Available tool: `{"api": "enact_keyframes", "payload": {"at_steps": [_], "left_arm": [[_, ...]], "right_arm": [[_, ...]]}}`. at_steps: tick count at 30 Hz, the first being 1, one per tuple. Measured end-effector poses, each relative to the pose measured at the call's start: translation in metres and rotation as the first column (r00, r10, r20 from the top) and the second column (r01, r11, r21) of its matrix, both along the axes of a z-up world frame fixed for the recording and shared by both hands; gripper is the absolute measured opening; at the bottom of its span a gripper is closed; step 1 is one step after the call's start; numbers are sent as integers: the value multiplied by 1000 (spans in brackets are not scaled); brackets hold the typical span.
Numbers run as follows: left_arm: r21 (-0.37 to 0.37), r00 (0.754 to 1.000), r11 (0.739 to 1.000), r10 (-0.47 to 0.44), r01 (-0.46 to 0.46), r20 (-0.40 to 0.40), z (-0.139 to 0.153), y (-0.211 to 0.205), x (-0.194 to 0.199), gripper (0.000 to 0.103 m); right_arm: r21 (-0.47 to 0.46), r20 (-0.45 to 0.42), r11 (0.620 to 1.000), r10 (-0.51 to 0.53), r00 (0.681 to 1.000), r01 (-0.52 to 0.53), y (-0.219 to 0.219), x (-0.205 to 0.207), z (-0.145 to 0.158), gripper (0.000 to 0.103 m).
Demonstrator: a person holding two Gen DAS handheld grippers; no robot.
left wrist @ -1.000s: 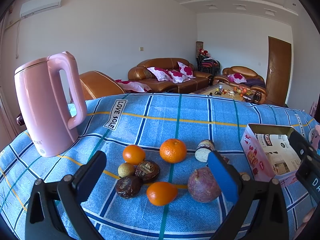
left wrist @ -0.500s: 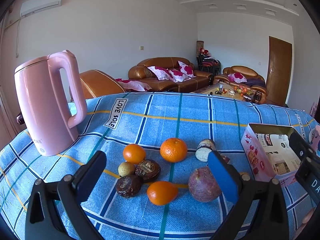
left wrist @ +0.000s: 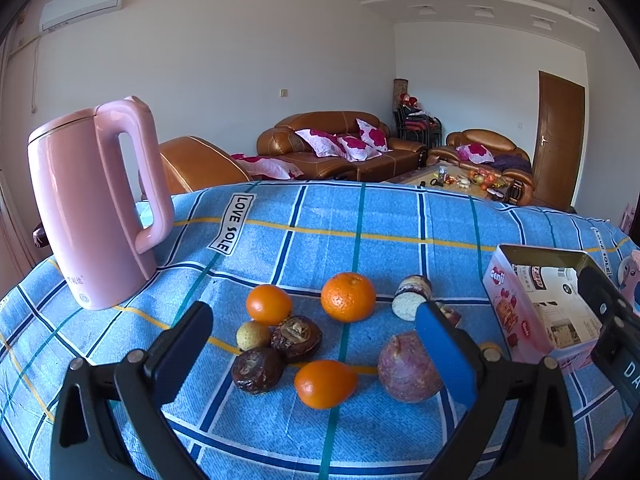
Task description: Organize fruits
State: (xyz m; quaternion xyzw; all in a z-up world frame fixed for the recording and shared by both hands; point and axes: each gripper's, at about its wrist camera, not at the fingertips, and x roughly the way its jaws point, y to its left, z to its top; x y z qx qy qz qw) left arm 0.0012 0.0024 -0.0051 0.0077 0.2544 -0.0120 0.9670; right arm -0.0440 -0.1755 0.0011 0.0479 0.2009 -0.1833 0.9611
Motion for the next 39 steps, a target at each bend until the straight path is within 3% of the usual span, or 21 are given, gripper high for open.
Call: {"api": "enact_keyframes", "payload": {"at_steps": [17, 34, 39], "left_arm": [[0, 998, 1000, 21, -21, -57, -3, 9, 10, 103], [27, 999, 999, 22, -20, -50, -4, 14, 14, 103], [47, 998, 998, 37, -35, -58, -2, 36, 24, 103]], "right_arm": [[21, -23, 999, 43, 999, -42, 1, 5, -4, 102], [12, -35, 998, 55, 998, -55, 3, 7, -5, 102], [45, -50, 992, 119, 992, -116, 1, 11, -7, 78]]}}
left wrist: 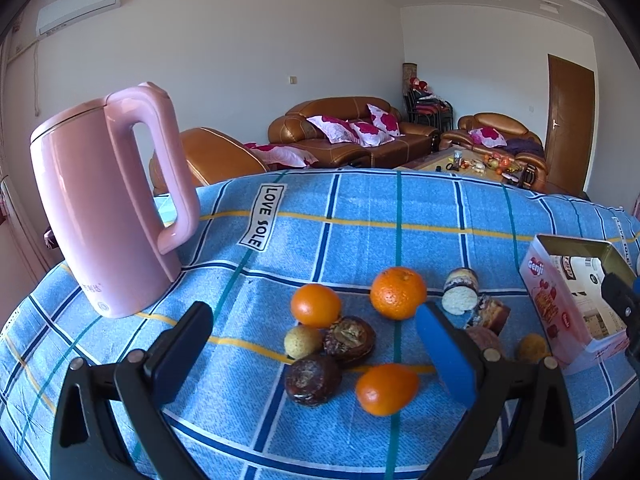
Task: Organize fruits
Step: 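Move the right gripper to the purple round fruit and close on it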
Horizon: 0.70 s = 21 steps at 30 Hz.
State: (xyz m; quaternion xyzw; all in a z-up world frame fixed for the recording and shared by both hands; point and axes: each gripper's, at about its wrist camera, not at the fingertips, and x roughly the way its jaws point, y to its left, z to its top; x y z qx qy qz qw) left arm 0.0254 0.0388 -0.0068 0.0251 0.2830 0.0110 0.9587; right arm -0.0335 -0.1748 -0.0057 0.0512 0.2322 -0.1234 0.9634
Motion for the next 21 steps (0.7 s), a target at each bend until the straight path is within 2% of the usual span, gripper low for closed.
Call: {"api": "enact_keyframes", "payload": {"at_steps": [2, 4, 7, 10, 14, 18, 21], "left_arm": [[-24, 1000, 1000, -15, 15, -13, 1, 14, 4, 103], [-68, 1000, 998, -9, 7, -26, 2, 32, 7, 103], [-124, 999, 992, -7, 2, -37, 2, 55, 9, 103], [-114, 999, 993, 10, -14, -42, 1, 67, 8, 103], [-110, 998, 994, 17, -24, -64, -1, 77, 11, 101], [-163, 995, 987, -27, 10, -99, -4, 82, 15, 95], [-158, 992, 986, -62, 44, -111, -6, 77, 15, 95]], "right_arm": [[37, -28, 998, 47, 999, -46, 0, 4, -4, 64], [67, -51, 994, 93, 994, -89, 3, 9, -8, 60], [79, -75, 981, 182, 981, -176, 17, 12, -13, 59], [81, -80, 956, 288, 954, -282, 37, 12, -15, 59], [119, -87, 900, 430, 899, -419, 65, 12, -19, 59], [97, -173, 906, 424, 889, -413, 86, 28, -29, 59], [154, -245, 911, 410, 879, -382, 88, 46, -40, 59]]}}
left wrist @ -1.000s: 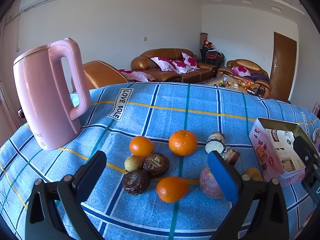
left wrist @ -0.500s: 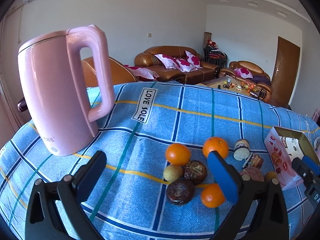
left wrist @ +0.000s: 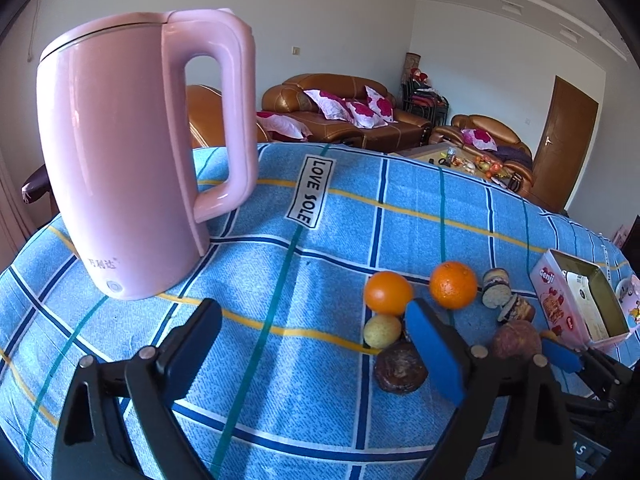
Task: Organize fruits
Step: 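Move the right gripper to the purple round fruit and close on it, then grasp a dark brown round fruit with the left gripper while the right lifts the purple fruit toward the tin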
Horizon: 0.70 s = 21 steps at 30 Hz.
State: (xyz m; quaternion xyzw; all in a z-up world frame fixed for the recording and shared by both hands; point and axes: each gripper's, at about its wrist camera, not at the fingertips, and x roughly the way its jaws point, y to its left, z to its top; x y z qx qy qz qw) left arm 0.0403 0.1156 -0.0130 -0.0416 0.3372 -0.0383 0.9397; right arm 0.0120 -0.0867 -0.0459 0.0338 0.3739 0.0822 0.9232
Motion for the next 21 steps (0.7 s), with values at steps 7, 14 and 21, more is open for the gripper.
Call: {"api": "enact_keyframes", "payload": {"at_steps": [7, 14, 21], "left_arm": [[20, 989, 991, -133, 134, -58, -6, -24, -2, 91], [0, 973, 982, -189, 191, -131, -20, -33, 2, 74], [3, 962, 982, -187, 191, -197, -37, -38, 8, 63]], "right_arm": [[38, -73, 999, -10, 997, 13, 2, 21, -10, 56], [38, -9, 999, -14, 1000, 14, -4, 1, 1, 48], [116, 35, 992, -60, 998, 55, -26, -7, 12, 48]]}}
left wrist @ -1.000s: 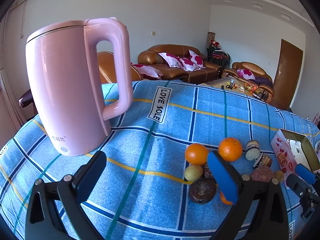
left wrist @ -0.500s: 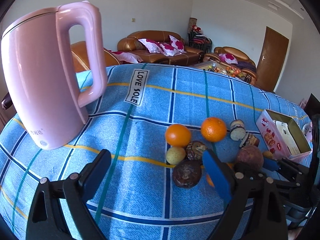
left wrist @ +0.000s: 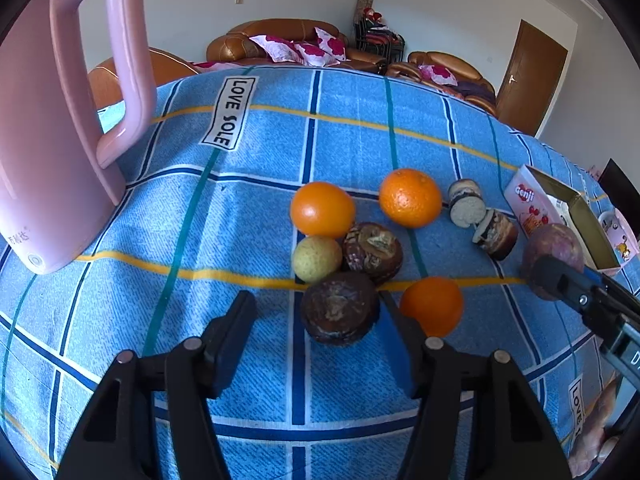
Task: Organize fruits
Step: 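Grasp a dark brown round fruit with the left gripper while the right lifts the purple fruit toward the tin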
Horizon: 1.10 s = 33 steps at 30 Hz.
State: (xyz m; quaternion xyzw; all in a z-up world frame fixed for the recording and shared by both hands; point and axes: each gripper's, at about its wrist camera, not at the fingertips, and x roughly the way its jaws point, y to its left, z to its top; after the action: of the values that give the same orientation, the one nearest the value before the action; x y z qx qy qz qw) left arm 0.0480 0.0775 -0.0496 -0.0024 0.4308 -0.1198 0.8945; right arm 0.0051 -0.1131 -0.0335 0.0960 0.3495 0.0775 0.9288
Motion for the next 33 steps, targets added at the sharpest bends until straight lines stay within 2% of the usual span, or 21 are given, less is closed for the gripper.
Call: {"api": "enact_keyframes", "payload": {"at_steps": [3, 5, 11, 13, 16, 20, 27, 33], "left_arm": [[-28, 1000, 1000, 12, -12, -2, 0, 5, 1, 58], [-51, 1000, 999, 17, -17, -3, 1, 9, 2, 38], [-73, 999, 997, 39, -37, 24, 5, 15, -1, 37], [-80, 994, 995, 62, -54, 95, 15, 18, -7, 37], [-81, 972, 994, 91, -75, 218, 30, 19, -17, 37], [-124, 943, 988, 121, -86, 309, 41, 21, -27, 37], [-140, 926, 989, 95, -47, 366, 51, 1, -37, 37], [-122, 918, 991, 2, 50, 396, 58, -48, -47, 37]], "right_arm": [[27, -22, 1000, -7, 1000, 7, -5, 3, -3, 48], [32, -20, 999, -1, 1000, 2, -5, 1, -3, 48], [27, 39, 1000, 1, 999, -2, -5, -7, 5, 48], [42, 73, 999, -9, 997, 6, -11, -11, 12, 48], [62, 139, 997, -50, 989, 42, -25, -19, 24, 48], [55, 210, 990, -139, 968, 130, -52, -29, 38, 48], [-41, 218, 969, -229, 949, 244, -100, -35, 34, 48], [-71, 212, 956, -266, 940, 286, -134, -38, 32, 48]]}}
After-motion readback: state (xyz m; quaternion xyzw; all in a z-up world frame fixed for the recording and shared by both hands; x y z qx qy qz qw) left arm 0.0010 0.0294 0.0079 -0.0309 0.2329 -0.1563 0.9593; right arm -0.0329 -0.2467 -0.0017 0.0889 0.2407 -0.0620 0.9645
